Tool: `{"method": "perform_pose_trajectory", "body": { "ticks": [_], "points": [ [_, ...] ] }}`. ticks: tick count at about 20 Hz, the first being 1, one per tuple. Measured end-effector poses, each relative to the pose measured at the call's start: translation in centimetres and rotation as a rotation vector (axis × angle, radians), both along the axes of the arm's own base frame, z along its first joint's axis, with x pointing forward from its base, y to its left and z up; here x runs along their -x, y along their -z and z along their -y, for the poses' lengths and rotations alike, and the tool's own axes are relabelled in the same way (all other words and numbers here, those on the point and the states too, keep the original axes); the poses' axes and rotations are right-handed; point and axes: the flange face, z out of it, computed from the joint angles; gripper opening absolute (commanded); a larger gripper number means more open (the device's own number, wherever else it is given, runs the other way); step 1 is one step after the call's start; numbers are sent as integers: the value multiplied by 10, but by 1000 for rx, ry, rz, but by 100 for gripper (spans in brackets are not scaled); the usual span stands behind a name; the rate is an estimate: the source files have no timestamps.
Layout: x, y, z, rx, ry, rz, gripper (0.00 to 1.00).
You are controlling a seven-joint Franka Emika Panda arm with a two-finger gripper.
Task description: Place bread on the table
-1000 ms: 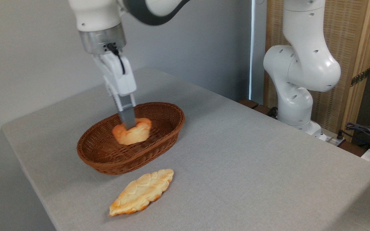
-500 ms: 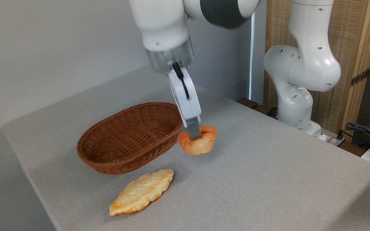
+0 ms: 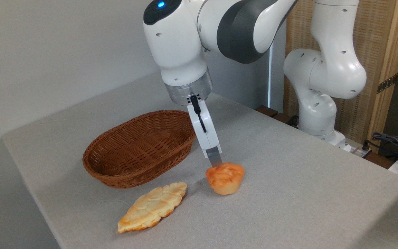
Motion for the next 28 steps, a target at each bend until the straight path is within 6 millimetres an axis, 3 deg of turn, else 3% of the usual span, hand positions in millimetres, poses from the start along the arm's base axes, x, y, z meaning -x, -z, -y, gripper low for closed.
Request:
{"method": "perform_pose_trajectory", "body": {
  "ticks": [6,11,14,16,20,22,28],
  "points": [
    [-4,-10,0,-1,-1,25,100],
    [-18,-69,3,-16,-163,139,100],
    [-24,-100,23,-25,-329,189,100],
    [-27,-119,34,-3,-420,213,100],
    [-44,-149,38,36,-540,255,100],
    [-53,-153,38,37,-553,264,100],
    [-62,-135,53,17,-528,218,100]
  ]
}}
